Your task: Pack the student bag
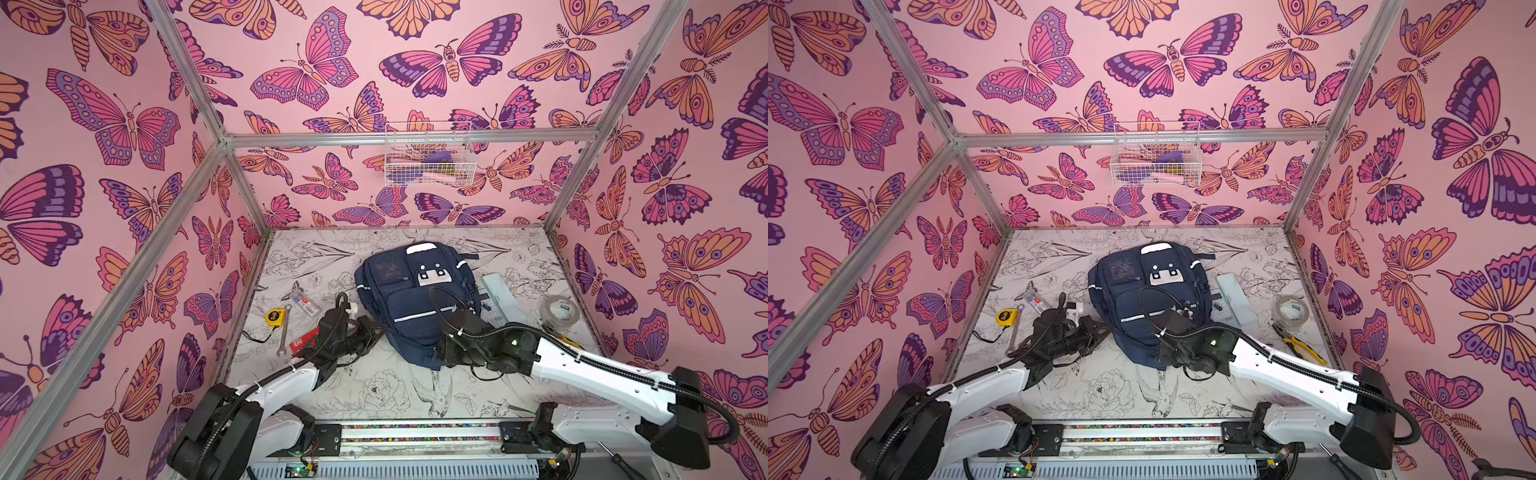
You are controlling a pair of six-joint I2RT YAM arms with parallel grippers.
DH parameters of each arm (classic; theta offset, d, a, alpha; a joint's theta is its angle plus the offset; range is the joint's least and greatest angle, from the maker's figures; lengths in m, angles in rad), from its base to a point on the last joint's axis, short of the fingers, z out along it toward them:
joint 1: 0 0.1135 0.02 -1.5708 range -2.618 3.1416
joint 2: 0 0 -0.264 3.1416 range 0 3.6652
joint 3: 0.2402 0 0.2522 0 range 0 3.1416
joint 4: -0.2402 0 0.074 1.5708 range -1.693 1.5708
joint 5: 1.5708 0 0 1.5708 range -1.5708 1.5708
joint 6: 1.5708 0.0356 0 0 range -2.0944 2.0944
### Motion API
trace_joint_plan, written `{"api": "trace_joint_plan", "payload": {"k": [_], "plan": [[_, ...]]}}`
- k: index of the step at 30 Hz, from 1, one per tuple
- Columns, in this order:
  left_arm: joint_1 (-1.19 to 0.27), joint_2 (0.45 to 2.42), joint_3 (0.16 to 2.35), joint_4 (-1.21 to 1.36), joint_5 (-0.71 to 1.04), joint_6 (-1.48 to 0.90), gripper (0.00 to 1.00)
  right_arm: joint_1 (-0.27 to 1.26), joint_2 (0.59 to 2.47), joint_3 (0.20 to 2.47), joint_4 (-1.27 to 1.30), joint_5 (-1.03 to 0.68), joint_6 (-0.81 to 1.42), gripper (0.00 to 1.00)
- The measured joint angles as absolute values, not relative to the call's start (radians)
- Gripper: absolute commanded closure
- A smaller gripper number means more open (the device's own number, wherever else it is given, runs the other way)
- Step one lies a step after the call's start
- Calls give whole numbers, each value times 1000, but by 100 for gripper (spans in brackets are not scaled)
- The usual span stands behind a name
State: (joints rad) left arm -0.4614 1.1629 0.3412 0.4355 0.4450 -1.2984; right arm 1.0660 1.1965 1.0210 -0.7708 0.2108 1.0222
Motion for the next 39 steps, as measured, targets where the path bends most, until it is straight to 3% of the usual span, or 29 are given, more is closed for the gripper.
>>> {"api": "trace_joint_plan", "payload": {"k": [9, 20, 30, 34, 39], "plan": [[-464, 1125, 345, 417, 452, -1299, 100, 1168, 1329, 1077, -849, 344, 1018, 55], [-464, 1105, 345, 409, 464, -1302, 100, 1172, 1443, 1103, -878, 380, 1055, 55], [-464, 1101, 346, 399, 475, -1301, 100, 1171, 1466, 1090, -823, 369, 1052, 72], [-464, 1101, 346, 386, 476, -1301, 100, 1163, 1466, 1050, -784, 352, 1048, 73], [-466, 1101, 349, 378, 483, -1297, 100, 1153, 1466, 1005, -726, 320, 1048, 86]]}}
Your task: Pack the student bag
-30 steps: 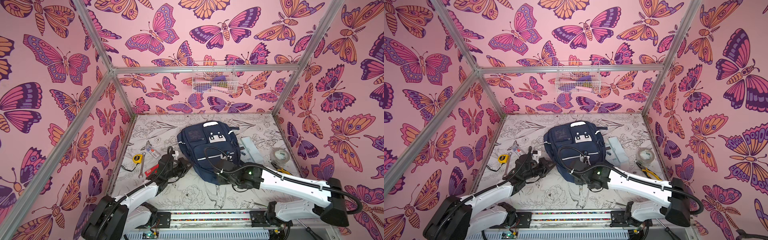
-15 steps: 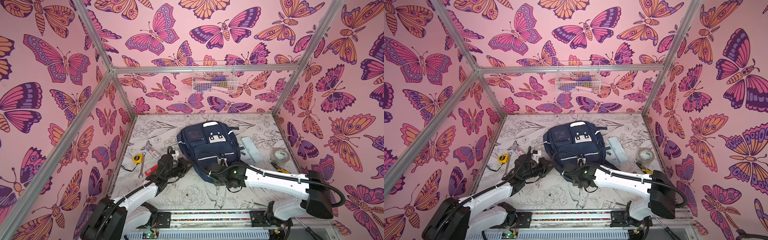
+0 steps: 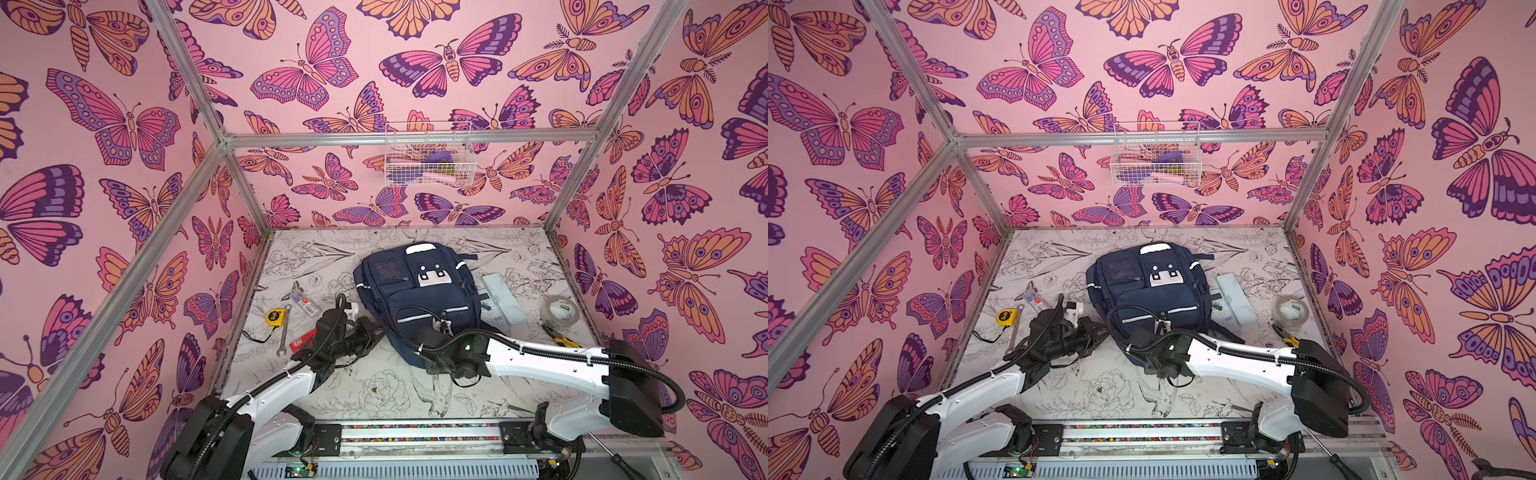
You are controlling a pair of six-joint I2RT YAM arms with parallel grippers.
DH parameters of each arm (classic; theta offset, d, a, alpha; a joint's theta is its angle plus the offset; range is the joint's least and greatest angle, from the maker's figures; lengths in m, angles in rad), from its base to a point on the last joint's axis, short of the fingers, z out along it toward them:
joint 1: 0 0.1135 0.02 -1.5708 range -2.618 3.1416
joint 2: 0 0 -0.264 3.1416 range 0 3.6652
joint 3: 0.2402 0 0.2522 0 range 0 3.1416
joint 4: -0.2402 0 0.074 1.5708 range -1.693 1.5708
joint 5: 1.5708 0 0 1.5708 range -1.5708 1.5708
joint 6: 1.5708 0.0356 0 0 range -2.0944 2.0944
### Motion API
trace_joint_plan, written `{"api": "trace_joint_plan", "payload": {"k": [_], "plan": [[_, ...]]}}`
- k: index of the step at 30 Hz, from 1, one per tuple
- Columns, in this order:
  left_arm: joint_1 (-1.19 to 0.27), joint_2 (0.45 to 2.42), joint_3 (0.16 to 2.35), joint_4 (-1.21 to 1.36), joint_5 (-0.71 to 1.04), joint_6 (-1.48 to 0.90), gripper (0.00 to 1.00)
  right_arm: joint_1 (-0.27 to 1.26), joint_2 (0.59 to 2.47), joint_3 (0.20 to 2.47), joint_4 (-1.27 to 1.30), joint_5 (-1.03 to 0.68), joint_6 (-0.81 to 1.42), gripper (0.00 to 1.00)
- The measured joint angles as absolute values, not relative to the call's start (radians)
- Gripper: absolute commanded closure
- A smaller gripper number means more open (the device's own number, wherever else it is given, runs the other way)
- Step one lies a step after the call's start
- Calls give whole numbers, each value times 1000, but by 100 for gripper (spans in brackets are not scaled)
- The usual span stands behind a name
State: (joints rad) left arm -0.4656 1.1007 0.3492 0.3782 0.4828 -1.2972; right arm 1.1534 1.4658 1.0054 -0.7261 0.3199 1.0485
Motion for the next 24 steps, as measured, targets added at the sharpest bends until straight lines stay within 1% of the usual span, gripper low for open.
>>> {"api": "trace_joint_plan", "payload": {"k": [2, 9, 18, 21, 24], "plan": [[-466, 1101, 350, 376, 483, -1294, 100, 1153, 1464, 1002, -722, 315, 1048, 92], [-463, 1092, 364, 338, 482, -1269, 100, 1153, 1441, 1007, -762, 313, 1045, 100], [-419, 1061, 409, 157, 466, -1188, 100, 1153, 1444, 1099, -904, 336, 1011, 100], [-395, 1055, 422, 85, 449, -1153, 100, 1145, 1440, 1098, -925, 344, 988, 100], [-368, 1055, 448, 9, 423, -1101, 100, 1103, 1422, 1074, -923, 340, 958, 100]]}}
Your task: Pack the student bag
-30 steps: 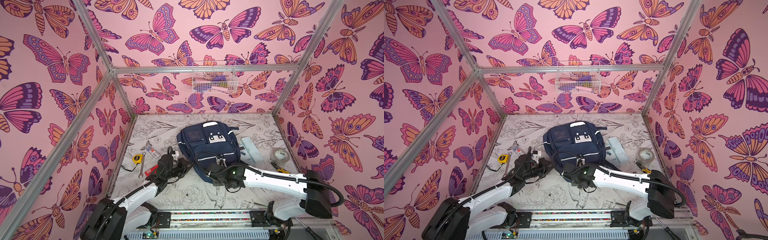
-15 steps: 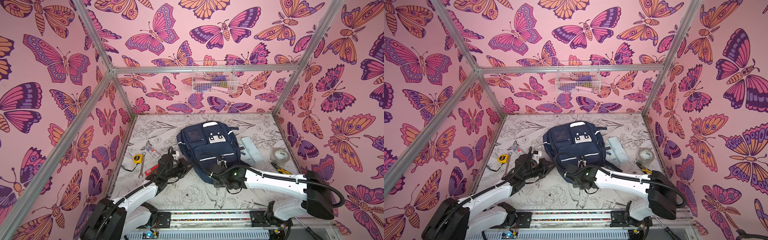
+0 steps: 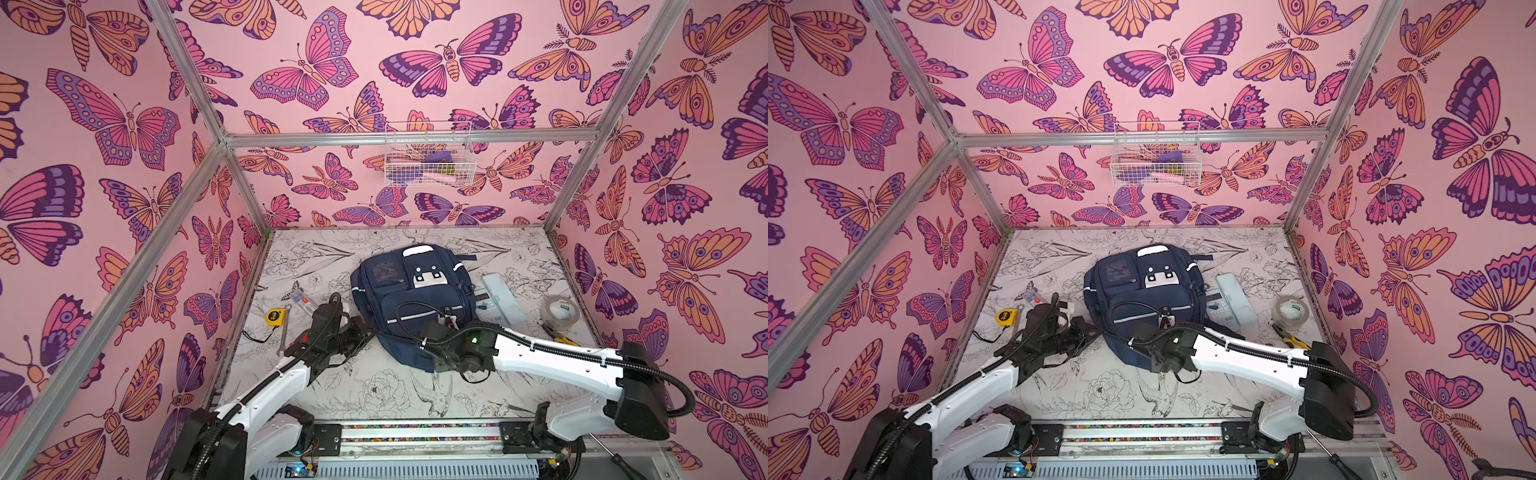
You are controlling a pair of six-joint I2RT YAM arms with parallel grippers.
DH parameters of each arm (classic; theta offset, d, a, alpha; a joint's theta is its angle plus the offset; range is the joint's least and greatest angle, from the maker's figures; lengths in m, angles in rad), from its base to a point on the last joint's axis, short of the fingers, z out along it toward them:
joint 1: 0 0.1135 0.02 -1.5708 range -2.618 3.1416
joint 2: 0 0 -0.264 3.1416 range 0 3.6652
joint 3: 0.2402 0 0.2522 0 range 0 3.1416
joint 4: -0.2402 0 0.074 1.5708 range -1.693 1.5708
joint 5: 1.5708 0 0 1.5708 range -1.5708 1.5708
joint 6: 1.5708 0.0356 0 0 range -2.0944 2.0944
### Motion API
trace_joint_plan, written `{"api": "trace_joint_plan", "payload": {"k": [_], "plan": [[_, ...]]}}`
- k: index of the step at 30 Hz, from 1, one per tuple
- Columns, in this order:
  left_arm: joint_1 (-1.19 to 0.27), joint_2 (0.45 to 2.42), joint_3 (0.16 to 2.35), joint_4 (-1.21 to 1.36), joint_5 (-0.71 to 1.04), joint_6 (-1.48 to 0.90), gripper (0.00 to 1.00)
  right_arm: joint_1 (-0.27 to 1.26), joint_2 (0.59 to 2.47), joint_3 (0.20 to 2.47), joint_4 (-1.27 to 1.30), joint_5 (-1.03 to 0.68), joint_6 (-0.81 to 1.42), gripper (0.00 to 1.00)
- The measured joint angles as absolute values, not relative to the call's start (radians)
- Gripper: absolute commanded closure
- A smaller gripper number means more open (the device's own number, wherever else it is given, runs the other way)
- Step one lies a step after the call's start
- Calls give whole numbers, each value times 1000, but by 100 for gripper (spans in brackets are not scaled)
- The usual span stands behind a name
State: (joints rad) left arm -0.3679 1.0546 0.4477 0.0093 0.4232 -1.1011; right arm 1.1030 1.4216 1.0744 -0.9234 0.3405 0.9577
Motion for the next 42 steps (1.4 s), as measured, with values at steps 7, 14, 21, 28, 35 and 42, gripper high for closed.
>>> {"api": "trace_joint_plan", "payload": {"k": [7, 14, 21, 28, 35, 42], "plan": [[-250, 1108, 512, -95, 409, -1021, 100, 973, 1393, 991, -886, 295, 846, 100], [-183, 1167, 609, -150, 403, -922, 58, 998, 1395, 1074, -855, 175, 736, 100], [-354, 1010, 691, -227, 384, -779, 32, 1004, 1425, 1168, -862, 83, 683, 100], [-562, 917, 654, -302, 372, -879, 26, 1004, 1451, 1222, -875, 63, 655, 100], [-658, 985, 680, -347, 367, -920, 24, 1004, 1460, 1220, -869, 57, 654, 100], [-674, 1156, 810, -397, 397, -678, 20, 1004, 1428, 1176, -833, 46, 658, 100]]}}
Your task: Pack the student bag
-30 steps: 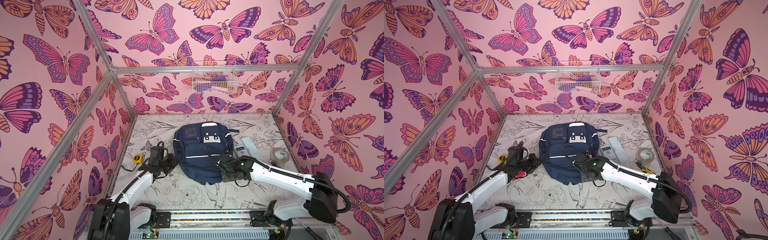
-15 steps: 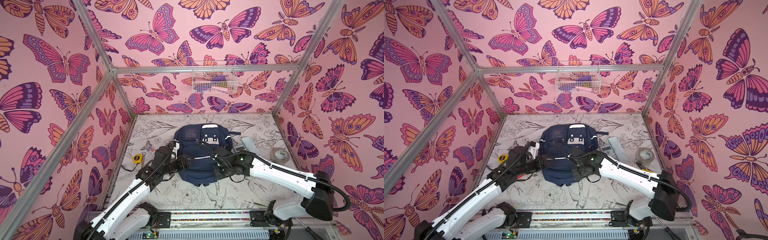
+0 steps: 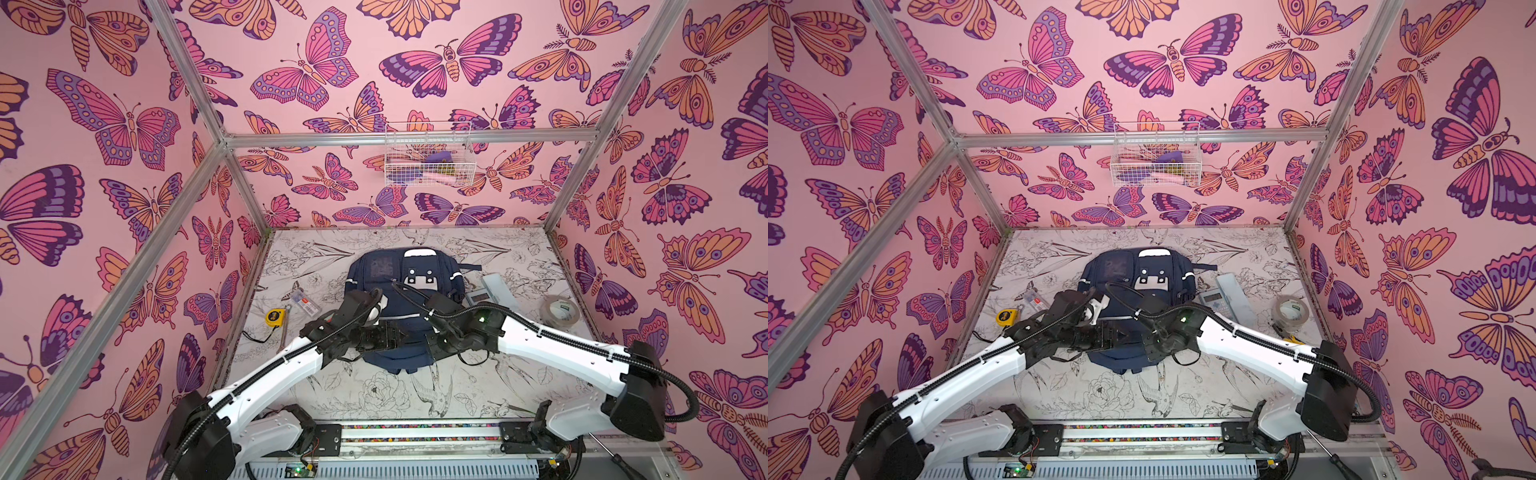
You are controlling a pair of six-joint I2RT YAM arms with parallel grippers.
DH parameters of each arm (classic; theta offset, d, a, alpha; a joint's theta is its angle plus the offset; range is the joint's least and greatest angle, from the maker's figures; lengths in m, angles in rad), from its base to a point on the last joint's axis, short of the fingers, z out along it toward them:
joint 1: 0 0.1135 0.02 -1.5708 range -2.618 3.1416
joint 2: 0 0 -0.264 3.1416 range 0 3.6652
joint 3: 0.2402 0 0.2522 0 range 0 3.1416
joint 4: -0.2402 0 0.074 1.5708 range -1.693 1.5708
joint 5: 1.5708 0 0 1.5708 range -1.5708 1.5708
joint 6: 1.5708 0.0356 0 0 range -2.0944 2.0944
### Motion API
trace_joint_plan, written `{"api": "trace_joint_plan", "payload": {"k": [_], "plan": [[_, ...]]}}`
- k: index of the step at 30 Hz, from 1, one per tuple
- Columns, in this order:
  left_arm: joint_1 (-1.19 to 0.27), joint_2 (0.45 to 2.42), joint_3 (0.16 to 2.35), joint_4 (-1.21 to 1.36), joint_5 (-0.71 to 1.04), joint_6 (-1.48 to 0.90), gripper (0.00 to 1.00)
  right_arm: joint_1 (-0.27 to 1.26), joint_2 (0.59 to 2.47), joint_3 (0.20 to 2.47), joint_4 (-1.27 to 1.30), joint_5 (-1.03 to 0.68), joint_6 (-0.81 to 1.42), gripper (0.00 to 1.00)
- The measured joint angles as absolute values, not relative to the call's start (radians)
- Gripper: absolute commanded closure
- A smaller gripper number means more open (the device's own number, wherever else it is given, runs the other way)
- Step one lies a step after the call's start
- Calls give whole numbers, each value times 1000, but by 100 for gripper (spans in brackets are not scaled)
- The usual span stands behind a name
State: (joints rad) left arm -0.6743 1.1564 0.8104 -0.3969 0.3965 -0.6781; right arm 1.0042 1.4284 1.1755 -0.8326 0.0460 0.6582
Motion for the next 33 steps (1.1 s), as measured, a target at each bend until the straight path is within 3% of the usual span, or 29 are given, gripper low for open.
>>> {"api": "trace_joint_plan", "payload": {"k": [11, 20, 24, 30, 33], "plan": [[-742, 1196, 870, -428, 425, -432, 18, 1004, 1406, 1151, -791, 27, 678, 100], [-767, 1328, 883, -439, 385, -335, 52, 1004, 1399, 1149, -782, 17, 681, 100], [-778, 1335, 883, -439, 391, -323, 62, 1004, 1399, 1148, -782, 18, 684, 100], [-785, 1334, 882, -434, 405, -313, 100, 1001, 1395, 1147, -776, 19, 685, 100], [-788, 1322, 882, -431, 400, -315, 100, 994, 1380, 1141, -774, 20, 688, 100]]}}
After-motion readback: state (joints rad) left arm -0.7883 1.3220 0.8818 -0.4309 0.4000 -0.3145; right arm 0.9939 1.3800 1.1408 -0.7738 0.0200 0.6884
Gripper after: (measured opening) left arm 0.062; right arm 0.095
